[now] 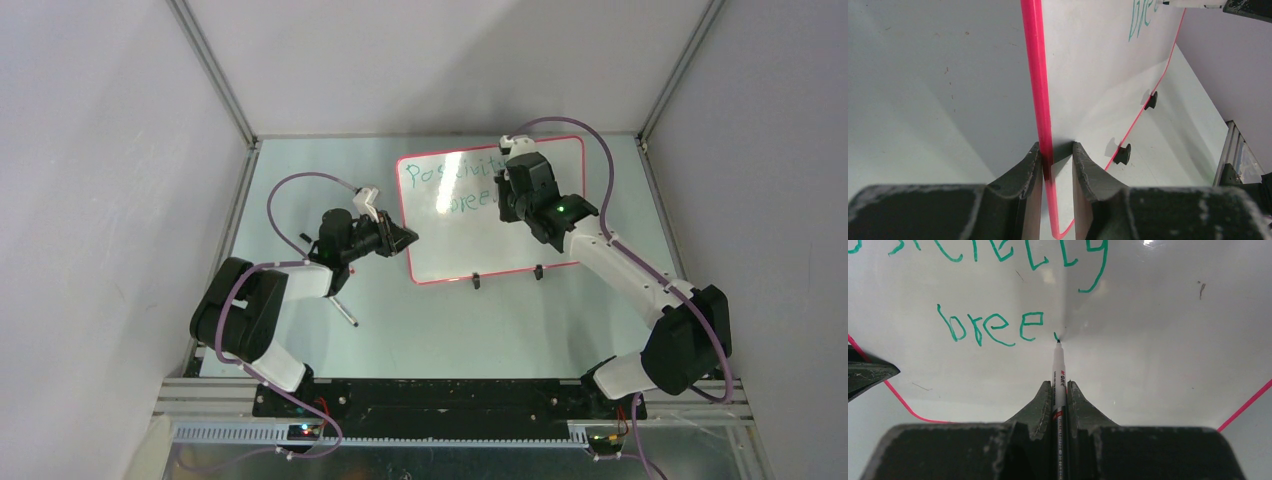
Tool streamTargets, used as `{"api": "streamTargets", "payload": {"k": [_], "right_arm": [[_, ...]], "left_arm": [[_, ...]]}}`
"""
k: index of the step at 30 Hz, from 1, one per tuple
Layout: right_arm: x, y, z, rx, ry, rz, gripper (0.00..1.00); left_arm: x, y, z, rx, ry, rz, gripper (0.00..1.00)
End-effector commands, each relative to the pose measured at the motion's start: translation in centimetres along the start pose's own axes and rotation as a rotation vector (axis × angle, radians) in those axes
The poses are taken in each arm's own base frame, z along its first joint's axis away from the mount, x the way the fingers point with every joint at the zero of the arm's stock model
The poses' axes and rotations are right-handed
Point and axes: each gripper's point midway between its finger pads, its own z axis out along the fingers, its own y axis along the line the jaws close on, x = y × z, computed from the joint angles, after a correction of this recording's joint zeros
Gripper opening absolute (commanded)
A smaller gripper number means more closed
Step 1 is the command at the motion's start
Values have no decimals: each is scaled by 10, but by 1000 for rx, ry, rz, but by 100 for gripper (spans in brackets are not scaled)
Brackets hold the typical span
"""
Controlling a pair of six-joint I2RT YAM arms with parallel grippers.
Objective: Write a sentence on the whiteboard
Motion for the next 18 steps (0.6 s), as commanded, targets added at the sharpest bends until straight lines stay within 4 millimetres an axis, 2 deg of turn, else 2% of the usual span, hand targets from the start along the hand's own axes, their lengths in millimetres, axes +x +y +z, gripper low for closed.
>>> {"api": "streamTargets", "payload": {"k": [1, 18], "right_arm": [[-20, -7, -10, 19, -69, 35, 0], [-29, -11, -8, 23, -102, 58, 0]], "left_arm": [[-18, -8, 3, 4, -45, 85, 24], [-18, -8, 4, 4, -43, 86, 24]]}}
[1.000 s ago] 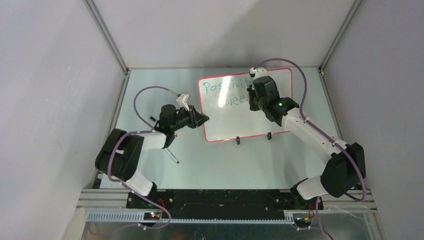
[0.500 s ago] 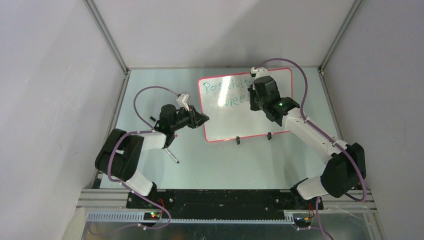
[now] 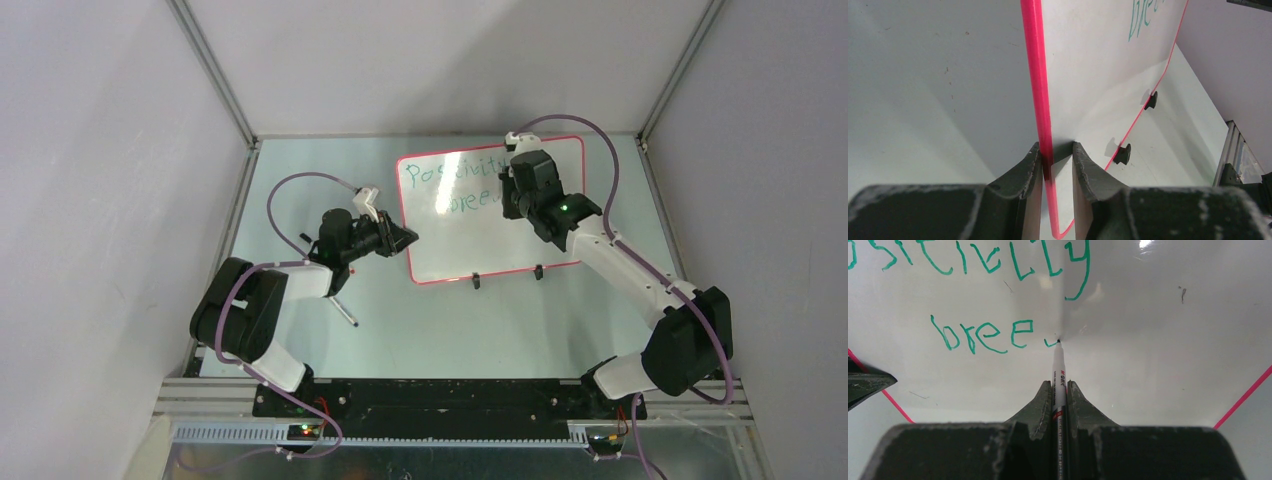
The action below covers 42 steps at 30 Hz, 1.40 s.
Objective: Write a sentence on the whiteboard
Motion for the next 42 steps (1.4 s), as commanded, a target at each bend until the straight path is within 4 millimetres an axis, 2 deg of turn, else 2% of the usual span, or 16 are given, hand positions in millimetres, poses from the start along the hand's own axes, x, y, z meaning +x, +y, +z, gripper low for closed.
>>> {"api": "streamTargets", "payload": {"k": [1, 10, 20, 31, 42], "right_arm": [[-23, -2, -7, 4, -83, 36, 0], [-21, -1, 2, 3, -76, 35, 0], [-24, 6, 1, -33, -84, 40, 0], [-12, 12, 2, -61, -40, 26, 0], [0, 10, 1, -51, 4, 7, 0]], "left_arm": [[-18, -7, 4, 3, -44, 85, 23], [-17, -7, 4, 4, -41, 85, 24], [-18, -8, 4, 4, -43, 85, 24], [-18, -8, 4, 3, -44, 87, 23], [-18, -8, 4, 3, -44, 87, 24]]}}
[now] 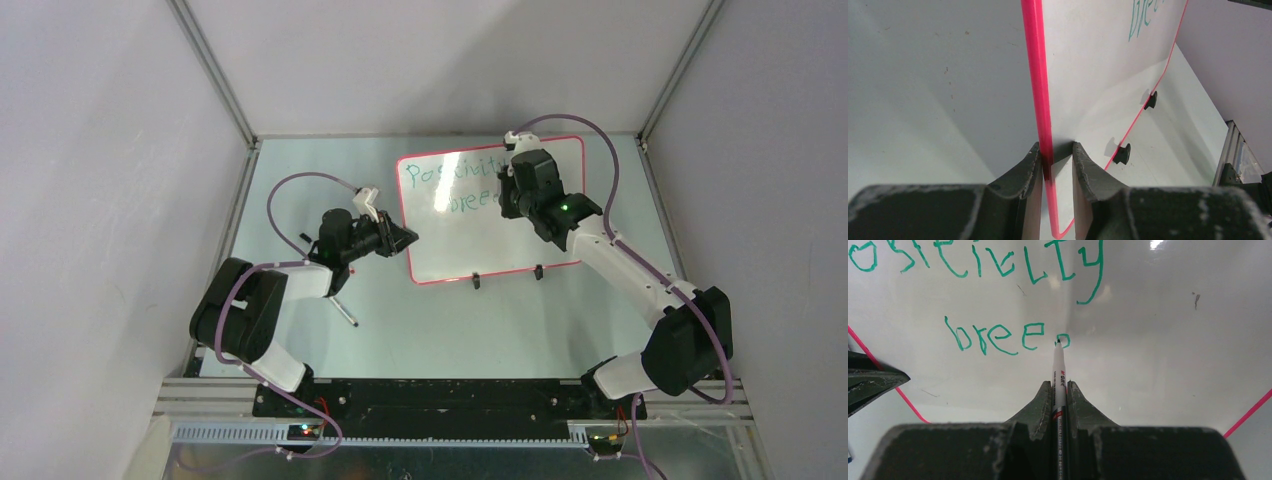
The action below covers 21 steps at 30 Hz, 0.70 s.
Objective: Write a sentence on the whiteboard
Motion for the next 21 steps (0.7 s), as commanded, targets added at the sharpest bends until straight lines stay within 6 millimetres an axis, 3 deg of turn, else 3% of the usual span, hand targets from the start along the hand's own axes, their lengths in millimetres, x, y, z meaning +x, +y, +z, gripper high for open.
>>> {"api": "streamTargets", "payload": {"k": [1, 21], "right_arm": [[3, 4, 0, -11, 13, -4, 0], [3, -4, -2, 22, 16, -11, 0]], "left_arm": [[-18, -7, 4, 3, -45, 87, 24], [-18, -7, 3, 1, -47, 88, 24]]}}
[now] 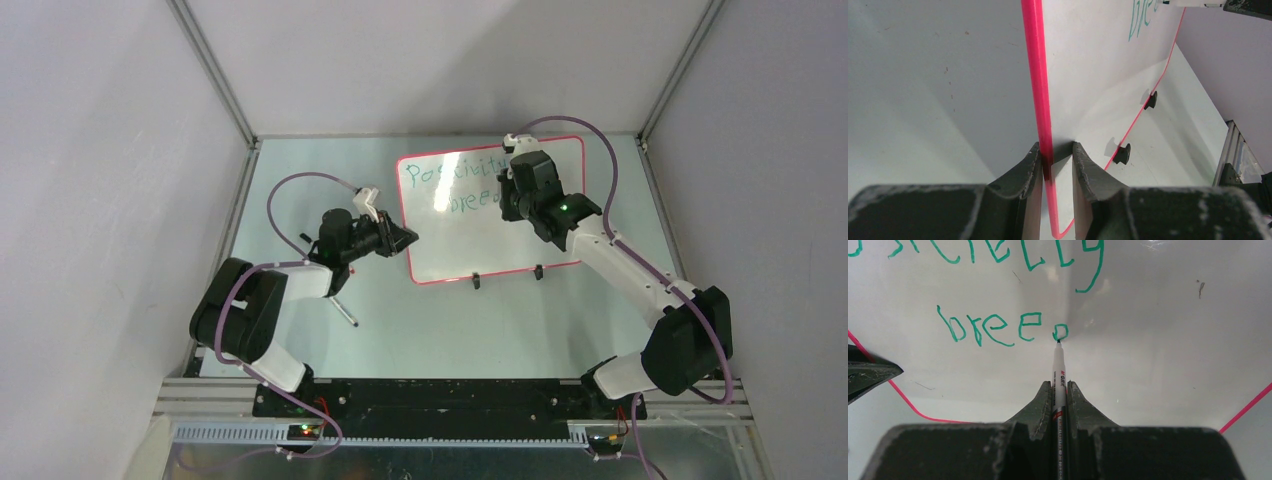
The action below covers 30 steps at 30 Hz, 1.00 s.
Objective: Write a sentence on the whiteboard
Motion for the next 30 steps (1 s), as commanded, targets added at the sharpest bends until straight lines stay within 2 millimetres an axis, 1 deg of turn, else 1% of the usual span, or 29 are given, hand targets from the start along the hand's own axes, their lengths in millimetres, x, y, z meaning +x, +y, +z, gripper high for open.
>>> {"api": "streamTargets", "payload": {"k": [1, 12, 22, 30], "right_arm": [[-6, -3, -2, 19, -22, 1, 0], [-20, -7, -2, 23, -70, 24, 0], [-31, -6, 0, 26, -80, 24, 0], [-44, -7, 0, 35, -100, 21, 0]], "left_arm": [[-18, -7, 3, 2, -46, 89, 24], [-18, -7, 4, 3, -45, 87, 23], [-18, -6, 4, -1, -45, 88, 24], [-18, -6, 4, 0, -44, 87, 24]]}}
